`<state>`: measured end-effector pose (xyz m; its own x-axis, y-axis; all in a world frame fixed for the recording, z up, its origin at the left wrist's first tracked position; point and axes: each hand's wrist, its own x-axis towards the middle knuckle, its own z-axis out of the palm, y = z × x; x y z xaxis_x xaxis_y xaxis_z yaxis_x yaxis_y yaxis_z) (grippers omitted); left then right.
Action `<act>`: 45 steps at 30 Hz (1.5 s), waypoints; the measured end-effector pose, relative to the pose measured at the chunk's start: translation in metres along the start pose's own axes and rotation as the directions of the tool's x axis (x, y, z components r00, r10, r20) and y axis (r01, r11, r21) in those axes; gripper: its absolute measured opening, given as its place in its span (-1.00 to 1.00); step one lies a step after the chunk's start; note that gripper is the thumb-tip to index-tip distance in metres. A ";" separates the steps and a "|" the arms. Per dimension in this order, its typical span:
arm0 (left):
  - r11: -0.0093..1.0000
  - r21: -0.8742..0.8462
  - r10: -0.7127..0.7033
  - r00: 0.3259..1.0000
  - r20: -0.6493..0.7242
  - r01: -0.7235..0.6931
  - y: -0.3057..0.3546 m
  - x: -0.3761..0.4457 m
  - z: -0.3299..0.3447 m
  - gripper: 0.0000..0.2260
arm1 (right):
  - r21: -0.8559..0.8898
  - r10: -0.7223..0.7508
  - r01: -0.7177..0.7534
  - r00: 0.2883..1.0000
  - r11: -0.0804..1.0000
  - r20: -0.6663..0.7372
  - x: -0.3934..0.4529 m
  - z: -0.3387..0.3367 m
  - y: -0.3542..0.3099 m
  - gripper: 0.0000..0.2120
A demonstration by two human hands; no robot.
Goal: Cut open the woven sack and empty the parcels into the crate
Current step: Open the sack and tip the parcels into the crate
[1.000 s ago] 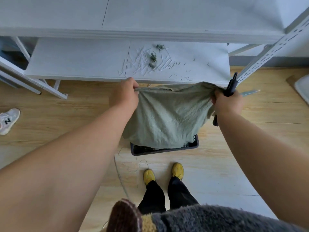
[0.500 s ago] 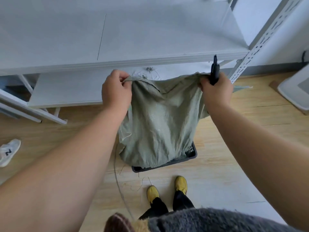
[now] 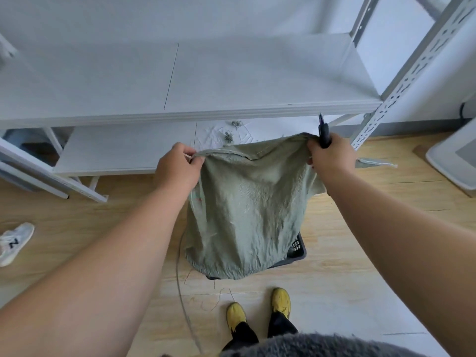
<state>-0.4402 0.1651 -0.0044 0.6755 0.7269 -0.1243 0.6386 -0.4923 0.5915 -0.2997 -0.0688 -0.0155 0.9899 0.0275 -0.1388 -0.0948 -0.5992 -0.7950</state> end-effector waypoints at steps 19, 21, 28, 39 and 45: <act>0.957 -0.211 0.254 0.927 0.277 -0.199 -0.001 -0.023 0.043 -0.32 | 0.051 -0.141 0.132 0.889 0.990 0.436 -0.041 0.059 -0.033 -0.88; 0.955 -0.216 0.256 0.934 0.248 -0.205 -0.001 -0.020 0.045 -0.35 | 0.049 -0.153 0.146 0.882 0.988 0.446 -0.040 0.058 -0.034 -0.89; 0.963 -0.089 0.271 0.927 0.259 -0.256 0.023 -0.011 0.048 -0.80 | 0.089 -0.231 0.216 0.827 0.972 0.513 -0.037 0.054 -0.038 -0.82; 0.969 -0.234 0.116 0.977 0.176 -0.073 0.019 -0.004 0.048 -0.76 | -0.368 -0.046 0.119 0.978 0.922 0.201 0.014 0.019 0.029 -0.86; 0.941 -0.339 0.033 0.990 0.135 0.015 0.028 -0.004 0.055 -0.89 | 0.077 -0.195 0.184 0.963 0.980 0.186 0.007 0.023 -0.020 -0.89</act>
<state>-0.4049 0.1222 -0.0308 0.7397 0.6389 -0.2114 0.4862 -0.2900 0.8243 -0.2936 -0.0377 -0.0140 0.9524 0.2918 -0.0884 0.0807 -0.5208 -0.8499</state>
